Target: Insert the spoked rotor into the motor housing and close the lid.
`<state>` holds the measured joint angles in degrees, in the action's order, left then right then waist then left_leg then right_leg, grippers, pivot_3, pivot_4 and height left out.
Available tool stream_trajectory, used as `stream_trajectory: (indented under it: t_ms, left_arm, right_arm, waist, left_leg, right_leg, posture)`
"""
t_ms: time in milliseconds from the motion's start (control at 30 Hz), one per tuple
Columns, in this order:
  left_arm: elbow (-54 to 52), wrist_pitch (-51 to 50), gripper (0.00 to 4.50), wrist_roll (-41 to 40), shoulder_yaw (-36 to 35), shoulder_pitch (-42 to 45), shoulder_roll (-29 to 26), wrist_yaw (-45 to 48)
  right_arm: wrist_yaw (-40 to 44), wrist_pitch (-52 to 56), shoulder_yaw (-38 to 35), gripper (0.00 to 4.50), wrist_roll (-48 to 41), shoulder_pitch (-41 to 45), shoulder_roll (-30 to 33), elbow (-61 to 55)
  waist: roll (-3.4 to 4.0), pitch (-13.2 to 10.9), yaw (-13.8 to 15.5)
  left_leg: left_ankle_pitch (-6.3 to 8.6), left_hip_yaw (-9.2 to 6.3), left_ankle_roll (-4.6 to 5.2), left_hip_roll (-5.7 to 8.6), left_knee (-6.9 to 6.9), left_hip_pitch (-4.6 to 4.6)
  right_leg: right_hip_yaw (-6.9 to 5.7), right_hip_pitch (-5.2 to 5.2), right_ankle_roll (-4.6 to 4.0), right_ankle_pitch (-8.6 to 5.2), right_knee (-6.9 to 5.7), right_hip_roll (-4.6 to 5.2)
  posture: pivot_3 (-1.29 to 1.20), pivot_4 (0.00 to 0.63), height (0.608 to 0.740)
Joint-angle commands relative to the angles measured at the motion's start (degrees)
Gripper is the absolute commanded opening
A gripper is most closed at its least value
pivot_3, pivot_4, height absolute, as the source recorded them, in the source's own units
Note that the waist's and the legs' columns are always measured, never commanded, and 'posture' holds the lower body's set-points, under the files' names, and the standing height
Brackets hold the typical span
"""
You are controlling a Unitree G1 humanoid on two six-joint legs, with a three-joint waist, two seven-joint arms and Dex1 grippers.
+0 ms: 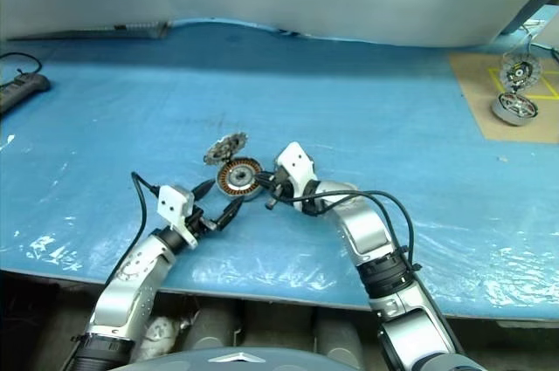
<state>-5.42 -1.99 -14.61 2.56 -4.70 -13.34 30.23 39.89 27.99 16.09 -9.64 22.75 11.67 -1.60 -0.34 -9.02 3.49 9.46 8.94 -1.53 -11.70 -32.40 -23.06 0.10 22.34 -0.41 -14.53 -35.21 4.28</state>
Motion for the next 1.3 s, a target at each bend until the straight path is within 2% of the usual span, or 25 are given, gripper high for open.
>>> stream_trajectory:
  t_ms: [33, 233, 367, 633, 1300]
  left_arm:
    - [-1.25, 1.25, 4.50, 1.69, 1.15, -0.29, -0.17, -0.18]
    - [-0.33, 4.13, 4.50, 6.92, 0.49, 0.21, -1.98, -2.60]
    - [2.93, 4.19, 4.50, 6.10, -2.31, 1.96, -3.21, -3.01]
    - [7.19, 6.97, 4.50, 4.30, -2.92, 5.74, -3.15, -0.51]
    - [1.42, 6.08, 4.50, 4.98, 1.52, 5.24, -1.78, 0.77]
  right_arm:
    - [0.10, -1.46, 0.25, 0.02, -0.24, 0.05, -0.23, -1.01]
    - [-0.17, -1.71, 0.51, 0.02, -0.31, -0.13, -0.51, -0.99]
    - [-0.48, -1.74, 0.04, 0.02, -0.57, 0.07, -0.66, -1.25]
    - [-0.75, -2.17, -2.27, 0.02, -1.85, 0.64, -0.61, -2.48]
    - [-2.27, -0.91, -2.78, 0.02, -2.57, -0.45, -0.67, -4.38]
  waist:
    - [0.00, 0.00, 0.29]
    - [0.00, 0.00, 0.38]
    - [0.00, 0.00, 0.38]
    - [0.00, 0.00, 0.46]
    - [0.00, 0.00, 0.47]
  left_leg:
    - [0.00, 0.00, 0.00, 0.00, 0.00, 0.00]
    - [0.00, 0.00, 0.00, -0.01, 0.00, 0.00]
    - [0.00, -0.01, 0.00, -0.01, 0.00, 0.01]
    - [0.00, -0.01, 0.00, 0.00, -0.04, -0.01]
    - [0.00, -0.01, 0.00, 0.00, -0.03, -0.01]
  right_leg:
    - [0.00, 0.00, 0.00, 0.00, 0.00, 0.00]
    - [0.00, 0.01, 0.04, 0.02, 0.00, -0.01]
    - [0.00, 0.01, 0.08, 0.04, 0.00, -0.01]
    - [0.00, 0.01, 0.08, 0.05, -0.04, 0.00]
    - [0.00, 0.02, 0.07, 0.04, -0.06, 0.00]
  posture:
    - [0.00, 0.150, 0.740]
    - [0.00, 0.150, 0.740]
    - [0.00, 0.150, 0.740]
    - [0.00, 0.150, 0.740]
    - [0.00, 0.150, 0.740]
